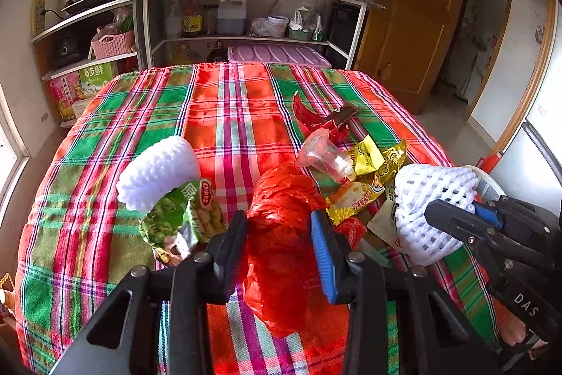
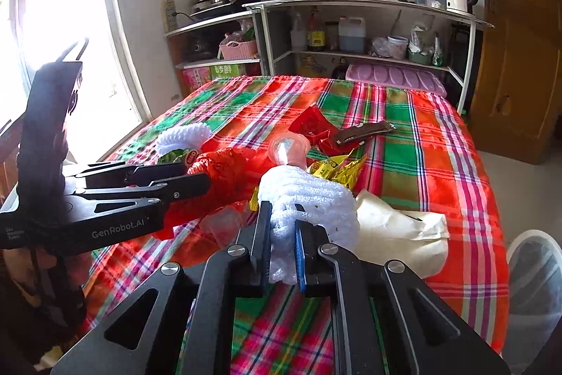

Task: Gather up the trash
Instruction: 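Grasp the white foam net with the right tool while the left grasps the red plastic bag, then carry both items over the white bin and open both tools to drop them, then move both open tools back toward the table, then grasp the beige cloth bag with the right tool while the left grasps the clear plastic cup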

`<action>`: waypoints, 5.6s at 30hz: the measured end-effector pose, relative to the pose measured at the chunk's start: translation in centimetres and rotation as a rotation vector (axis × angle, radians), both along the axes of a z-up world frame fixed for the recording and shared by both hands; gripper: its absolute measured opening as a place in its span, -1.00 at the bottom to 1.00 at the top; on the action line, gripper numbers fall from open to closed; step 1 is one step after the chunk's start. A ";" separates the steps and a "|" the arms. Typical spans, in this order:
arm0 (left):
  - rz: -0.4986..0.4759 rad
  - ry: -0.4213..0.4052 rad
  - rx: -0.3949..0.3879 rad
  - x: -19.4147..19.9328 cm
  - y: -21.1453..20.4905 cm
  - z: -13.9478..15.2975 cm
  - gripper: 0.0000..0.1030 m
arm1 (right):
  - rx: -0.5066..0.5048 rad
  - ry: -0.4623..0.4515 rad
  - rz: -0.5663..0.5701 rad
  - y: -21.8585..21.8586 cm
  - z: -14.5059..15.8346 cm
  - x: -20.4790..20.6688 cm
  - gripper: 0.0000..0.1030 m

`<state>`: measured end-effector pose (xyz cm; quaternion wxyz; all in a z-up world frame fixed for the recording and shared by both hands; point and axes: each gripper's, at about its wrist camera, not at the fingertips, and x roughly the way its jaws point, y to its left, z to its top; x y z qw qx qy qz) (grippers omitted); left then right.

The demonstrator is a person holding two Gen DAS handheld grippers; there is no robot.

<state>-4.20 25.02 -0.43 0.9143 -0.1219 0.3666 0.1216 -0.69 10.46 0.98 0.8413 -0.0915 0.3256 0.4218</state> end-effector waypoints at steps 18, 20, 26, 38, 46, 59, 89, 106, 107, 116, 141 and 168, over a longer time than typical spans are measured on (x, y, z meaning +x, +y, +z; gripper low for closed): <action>-0.078 -0.115 0.039 0.2 -3.7 5.1 -0.25 | 0.147 -0.040 -0.090 -4.6 3.8 -0.2 -0.78; -0.100 -0.127 0.039 0.7 -4.6 5.5 -0.25 | 0.160 -0.051 -0.112 -5.7 4.4 -0.2 -0.78; -0.176 -0.135 0.040 3.0 -7.7 5.9 -0.25 | 0.163 -0.086 -0.217 -9.4 5.4 0.5 -0.78; -0.358 -0.120 0.062 7.6 -16.2 5.5 -0.25 | 0.101 -0.115 -0.464 -17.9 5.2 2.3 -0.78; -0.478 -0.109 0.052 10.6 -22.3 5.3 -0.25 | 0.044 -0.106 -0.613 -22.8 4.5 3.2 -0.78; -0.573 -0.039 0.053 14.4 -29.0 2.8 -0.25 | -0.028 0.000 -0.729 -29.0 -0.1 5.4 -0.78; -0.556 0.064 0.072 15.6 -30.7 0.3 0.29 | -0.085 0.127 -0.774 -31.8 -4.3 8.2 0.06; -0.318 -0.050 0.069 8.6 -18.9 3.9 0.41 | 0.009 0.038 -0.540 -22.3 0.3 5.2 0.06; -0.295 -0.052 0.072 8.2 -18.0 3.9 0.42 | 0.012 0.044 -0.522 -21.5 0.2 5.3 0.06; -0.110 -0.061 0.093 4.8 -10.3 3.9 0.53 | 0.023 0.089 -0.349 -14.1 -0.6 5.8 0.06; -0.028 0.052 -0.066 1.0 -1.4 -1.6 0.66 | -0.026 0.238 -0.258 -4.2 -3.9 9.2 0.24; -0.072 0.103 -0.014 2.1 -3.3 -3.1 -0.34 | -0.114 0.088 -0.315 -4.4 -3.7 6.0 -0.41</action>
